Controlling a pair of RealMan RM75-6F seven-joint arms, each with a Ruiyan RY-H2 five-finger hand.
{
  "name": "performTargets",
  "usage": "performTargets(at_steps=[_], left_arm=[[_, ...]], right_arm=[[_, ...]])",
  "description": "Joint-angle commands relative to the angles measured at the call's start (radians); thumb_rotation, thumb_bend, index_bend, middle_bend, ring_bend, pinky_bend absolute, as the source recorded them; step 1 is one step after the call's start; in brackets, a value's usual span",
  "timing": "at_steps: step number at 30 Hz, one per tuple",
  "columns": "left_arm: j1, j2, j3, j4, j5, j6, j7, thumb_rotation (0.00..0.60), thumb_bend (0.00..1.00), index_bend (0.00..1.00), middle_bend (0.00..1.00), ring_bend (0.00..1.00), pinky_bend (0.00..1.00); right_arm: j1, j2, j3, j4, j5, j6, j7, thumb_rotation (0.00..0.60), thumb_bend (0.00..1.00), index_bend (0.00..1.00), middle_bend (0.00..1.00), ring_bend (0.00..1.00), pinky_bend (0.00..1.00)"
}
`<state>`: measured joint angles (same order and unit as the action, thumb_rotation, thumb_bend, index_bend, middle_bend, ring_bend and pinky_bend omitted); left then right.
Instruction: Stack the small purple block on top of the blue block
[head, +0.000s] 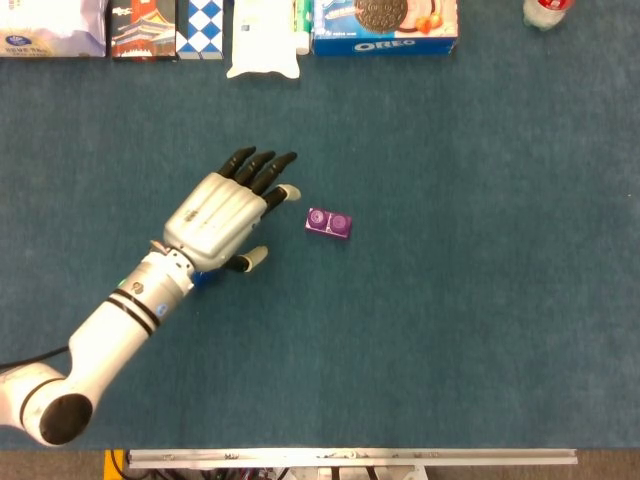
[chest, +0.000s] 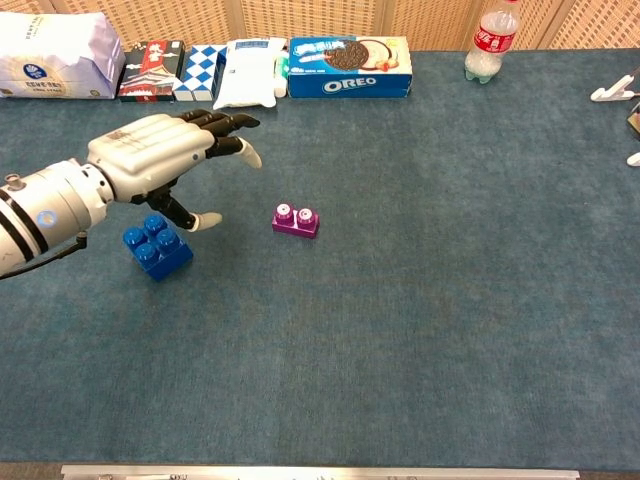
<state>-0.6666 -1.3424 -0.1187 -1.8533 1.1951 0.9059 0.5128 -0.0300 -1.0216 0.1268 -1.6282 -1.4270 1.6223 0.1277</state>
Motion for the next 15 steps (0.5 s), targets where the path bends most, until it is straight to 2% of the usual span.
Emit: performTargets(at_steps=[1, 15], left_arm=[[-0.035, -0.027, 0.002, 0.011, -0.049, -0.011, 0.051, 0.6, 0.27, 0.23, 0.0, 0.0, 0.03], [-0.129, -0.095, 0.015, 0.06, -0.246, -0.016, 0.163, 0.6, 0.27, 0.25, 0.0, 0.0, 0.03]], right_arm=[[-0.004, 0.003, 0.003, 0.0, 0.005, 0.001, 0.006, 0.6, 0.55, 0.37, 0.32, 0.21, 0.16], [-0.018, 0.014, 0.016, 0.004, 0.031, 0.0, 0.04, 0.6, 0.55, 0.37, 0.32, 0.21, 0.16]])
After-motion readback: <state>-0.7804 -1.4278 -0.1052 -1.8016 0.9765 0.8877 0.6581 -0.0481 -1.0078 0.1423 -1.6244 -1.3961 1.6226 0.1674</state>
